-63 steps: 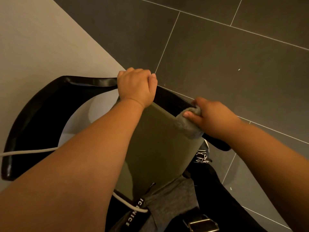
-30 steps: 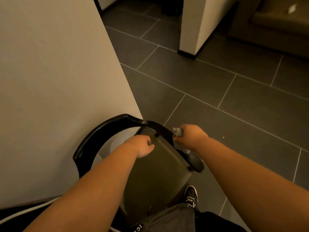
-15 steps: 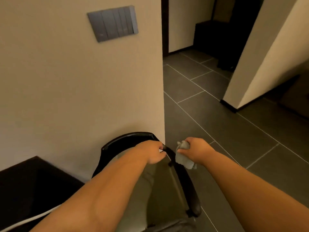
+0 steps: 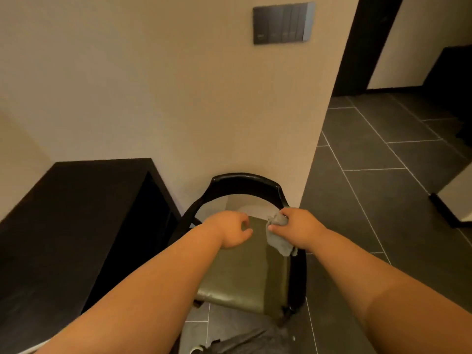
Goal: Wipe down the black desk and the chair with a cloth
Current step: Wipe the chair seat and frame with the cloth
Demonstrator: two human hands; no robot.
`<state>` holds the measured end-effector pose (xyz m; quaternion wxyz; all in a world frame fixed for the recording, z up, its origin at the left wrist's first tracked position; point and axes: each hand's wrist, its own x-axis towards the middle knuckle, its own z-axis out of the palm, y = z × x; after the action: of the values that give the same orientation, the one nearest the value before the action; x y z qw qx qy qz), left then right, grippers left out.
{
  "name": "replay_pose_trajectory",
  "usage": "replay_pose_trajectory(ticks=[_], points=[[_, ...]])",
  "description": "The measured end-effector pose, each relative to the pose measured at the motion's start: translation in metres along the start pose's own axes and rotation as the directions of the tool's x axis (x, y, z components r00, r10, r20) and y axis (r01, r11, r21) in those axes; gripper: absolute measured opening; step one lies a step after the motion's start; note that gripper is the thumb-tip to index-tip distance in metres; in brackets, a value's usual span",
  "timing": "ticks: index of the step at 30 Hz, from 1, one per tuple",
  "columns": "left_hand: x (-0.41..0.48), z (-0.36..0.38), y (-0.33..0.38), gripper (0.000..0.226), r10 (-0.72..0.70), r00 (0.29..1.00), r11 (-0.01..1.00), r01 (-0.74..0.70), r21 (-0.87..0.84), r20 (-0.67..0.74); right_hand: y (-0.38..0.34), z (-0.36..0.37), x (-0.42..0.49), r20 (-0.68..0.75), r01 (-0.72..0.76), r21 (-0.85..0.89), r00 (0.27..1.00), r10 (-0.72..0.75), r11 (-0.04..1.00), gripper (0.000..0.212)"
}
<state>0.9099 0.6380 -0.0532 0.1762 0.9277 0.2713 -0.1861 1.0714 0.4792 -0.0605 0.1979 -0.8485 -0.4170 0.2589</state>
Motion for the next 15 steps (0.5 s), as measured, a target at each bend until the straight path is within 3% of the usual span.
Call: replay_pose_trajectory(ticks=[5,10,15], points=[[-0.062,0.013,-0.036,0.052,-0.177,0.983,0.983,0.174,-0.065,-0.042,-0.05,0.025,-0.011,0.056,0.167,-0.072,0.985,-0.163,0.983,0.028],[-0.134,0.036,-0.058,0.046,-0.271,0.96,0.96,0.265,-0.084,-0.064,-0.092,0.061,-0.039,0.123,0.283,-0.122,0.955,-0.269,0.951,0.031],[-0.23,0.074,-0.08,0.036,-0.368,0.927,0.912,0.345,-0.22,-0.07,-0.133,0.111,-0.091,0.168,0.342,-0.148,0.933,-0.317,0.928,0.034]])
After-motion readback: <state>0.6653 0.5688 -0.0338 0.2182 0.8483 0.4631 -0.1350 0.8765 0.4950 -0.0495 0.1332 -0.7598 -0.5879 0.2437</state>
